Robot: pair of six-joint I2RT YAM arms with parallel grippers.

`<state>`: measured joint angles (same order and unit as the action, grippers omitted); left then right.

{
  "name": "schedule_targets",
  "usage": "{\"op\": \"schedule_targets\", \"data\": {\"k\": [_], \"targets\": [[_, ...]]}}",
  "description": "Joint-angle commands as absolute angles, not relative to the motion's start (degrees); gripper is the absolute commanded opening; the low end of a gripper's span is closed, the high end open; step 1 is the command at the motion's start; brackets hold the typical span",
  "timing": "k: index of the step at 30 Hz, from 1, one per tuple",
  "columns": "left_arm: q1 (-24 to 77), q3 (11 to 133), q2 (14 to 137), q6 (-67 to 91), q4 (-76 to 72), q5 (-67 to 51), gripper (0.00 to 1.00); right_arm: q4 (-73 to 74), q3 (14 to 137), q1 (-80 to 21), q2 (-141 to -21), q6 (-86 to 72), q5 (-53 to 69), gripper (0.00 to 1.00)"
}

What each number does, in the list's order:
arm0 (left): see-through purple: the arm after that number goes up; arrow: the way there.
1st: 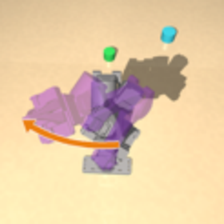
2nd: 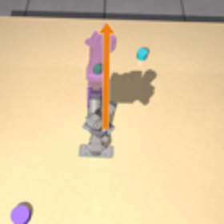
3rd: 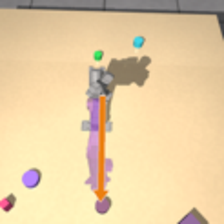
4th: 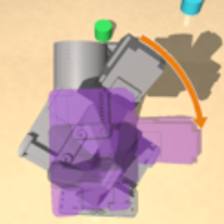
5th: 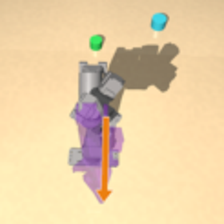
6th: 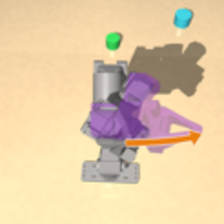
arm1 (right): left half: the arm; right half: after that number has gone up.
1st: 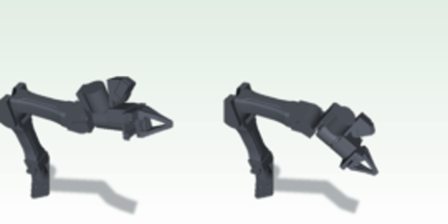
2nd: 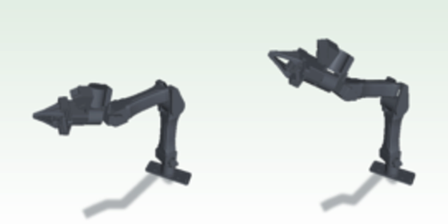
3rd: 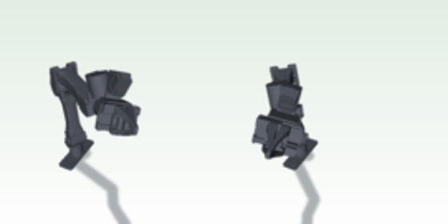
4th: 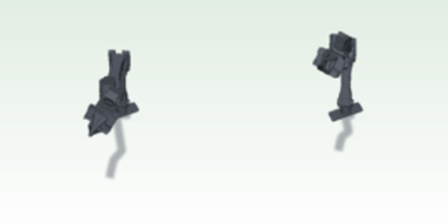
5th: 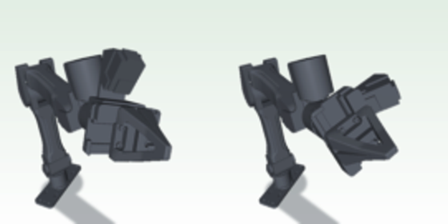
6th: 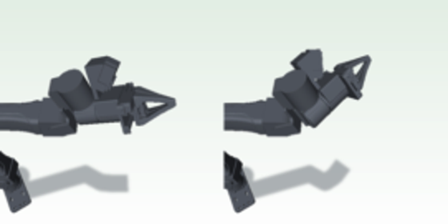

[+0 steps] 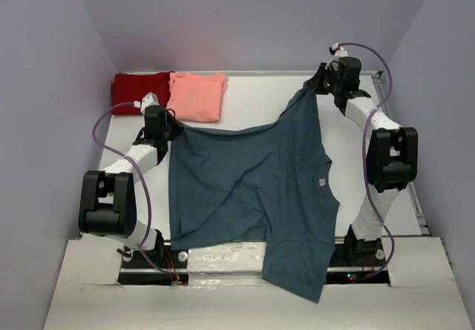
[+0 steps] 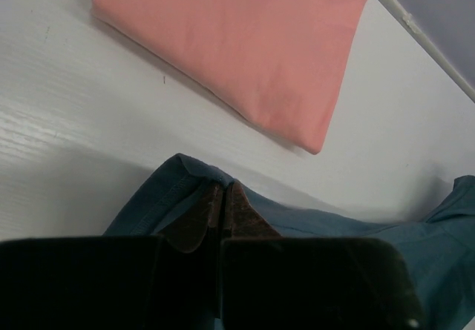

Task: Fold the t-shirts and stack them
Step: Flatten out the tshirt

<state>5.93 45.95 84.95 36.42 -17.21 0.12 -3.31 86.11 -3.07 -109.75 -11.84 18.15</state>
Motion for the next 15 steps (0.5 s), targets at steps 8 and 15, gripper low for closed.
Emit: {"op": "schedule_targets", "data": {"k": [8,15], "targets": [[6.2,52.7,89.0,35.7,-20.7,1.7,0.00,2.0,97.9,-3.0,-117.3,-12.6,12.4,0.00],[6.1,54.2,90.6,35.4,-20.2,2.8,0.00,4.9,100.3,-3.0,-118.7,-12.7,10.3,0.00]]}}
